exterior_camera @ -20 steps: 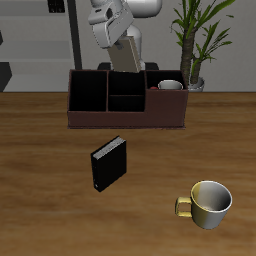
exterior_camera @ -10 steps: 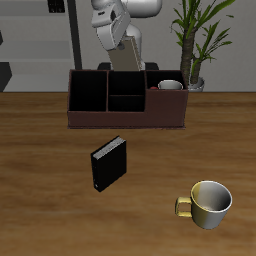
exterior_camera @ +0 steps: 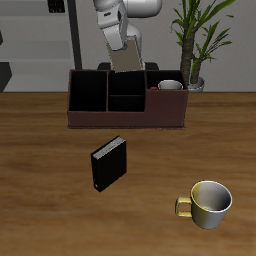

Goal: Place the red mug into the back desk caddy's right compartment and place the yellow book into the back desk caddy's back compartment

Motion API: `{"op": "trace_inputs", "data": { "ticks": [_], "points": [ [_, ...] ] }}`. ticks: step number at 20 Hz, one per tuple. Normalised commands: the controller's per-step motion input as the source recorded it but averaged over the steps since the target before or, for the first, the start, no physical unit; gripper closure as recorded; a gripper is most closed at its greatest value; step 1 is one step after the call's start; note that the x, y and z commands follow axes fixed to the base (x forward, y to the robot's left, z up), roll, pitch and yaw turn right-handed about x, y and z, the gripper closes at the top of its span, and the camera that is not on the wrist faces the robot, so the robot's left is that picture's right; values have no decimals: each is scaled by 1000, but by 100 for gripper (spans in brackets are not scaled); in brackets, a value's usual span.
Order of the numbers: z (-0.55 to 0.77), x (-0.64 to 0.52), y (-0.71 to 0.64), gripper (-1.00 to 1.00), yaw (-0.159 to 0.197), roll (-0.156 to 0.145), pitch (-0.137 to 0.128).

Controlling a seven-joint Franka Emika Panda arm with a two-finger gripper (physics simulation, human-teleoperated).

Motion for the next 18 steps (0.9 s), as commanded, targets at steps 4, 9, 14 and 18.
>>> {"op": "trace_inputs", "data": {
  "ticks": [4, 9, 14, 18],
  "points": [
    [-17, -61, -49, 100, 59, -8, 7],
    [-17, -18, -35, 100, 82, 3, -8],
    [50, 89, -122, 100, 44, -25, -12],
    [92, 142, -180, 100, 77, -29, -49]
  ]
}}
